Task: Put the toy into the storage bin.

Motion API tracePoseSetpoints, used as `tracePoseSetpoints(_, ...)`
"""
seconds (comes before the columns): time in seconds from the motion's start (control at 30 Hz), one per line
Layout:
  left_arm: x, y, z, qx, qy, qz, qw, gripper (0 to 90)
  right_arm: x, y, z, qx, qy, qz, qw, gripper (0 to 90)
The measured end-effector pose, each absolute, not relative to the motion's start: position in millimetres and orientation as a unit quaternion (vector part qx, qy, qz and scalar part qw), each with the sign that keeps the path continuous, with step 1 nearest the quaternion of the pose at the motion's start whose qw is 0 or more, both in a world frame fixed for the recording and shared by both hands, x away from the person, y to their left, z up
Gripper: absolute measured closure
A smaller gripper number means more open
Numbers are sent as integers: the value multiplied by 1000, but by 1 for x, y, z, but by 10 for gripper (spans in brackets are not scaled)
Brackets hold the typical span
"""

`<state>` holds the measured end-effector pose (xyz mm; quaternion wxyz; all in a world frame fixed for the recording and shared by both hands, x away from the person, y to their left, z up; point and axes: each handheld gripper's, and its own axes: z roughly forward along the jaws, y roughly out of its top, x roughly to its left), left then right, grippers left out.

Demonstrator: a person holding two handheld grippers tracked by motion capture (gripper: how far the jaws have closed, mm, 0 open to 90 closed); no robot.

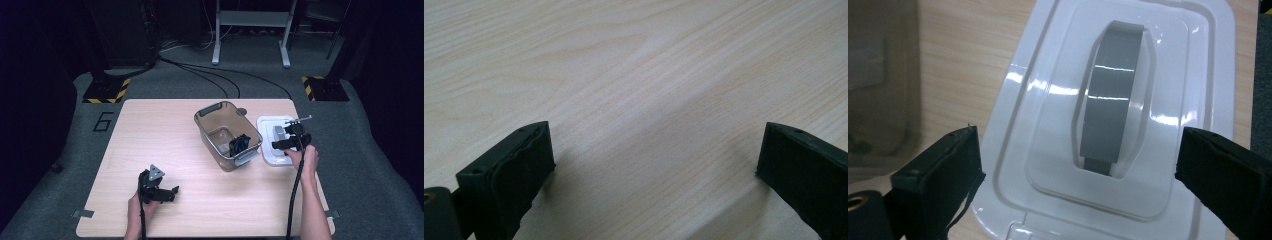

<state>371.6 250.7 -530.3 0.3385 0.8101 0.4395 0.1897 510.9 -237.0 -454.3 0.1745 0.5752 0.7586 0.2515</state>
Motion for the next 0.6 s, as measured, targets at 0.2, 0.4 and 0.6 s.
tracePoseSetpoints(0.2,372,251,-530,812,438,189,337,17,520,-238,-467,587,748,248,187,139)
tracePoseSetpoints(0.4,372,251,-530,813,437,189,336,17,531,-237,-480,594,734,257,206,249)
tracePoseSetpoints(0.6,372,251,-530,813,436,189,335,17,539,-229,-489,604,724,250,220,389)
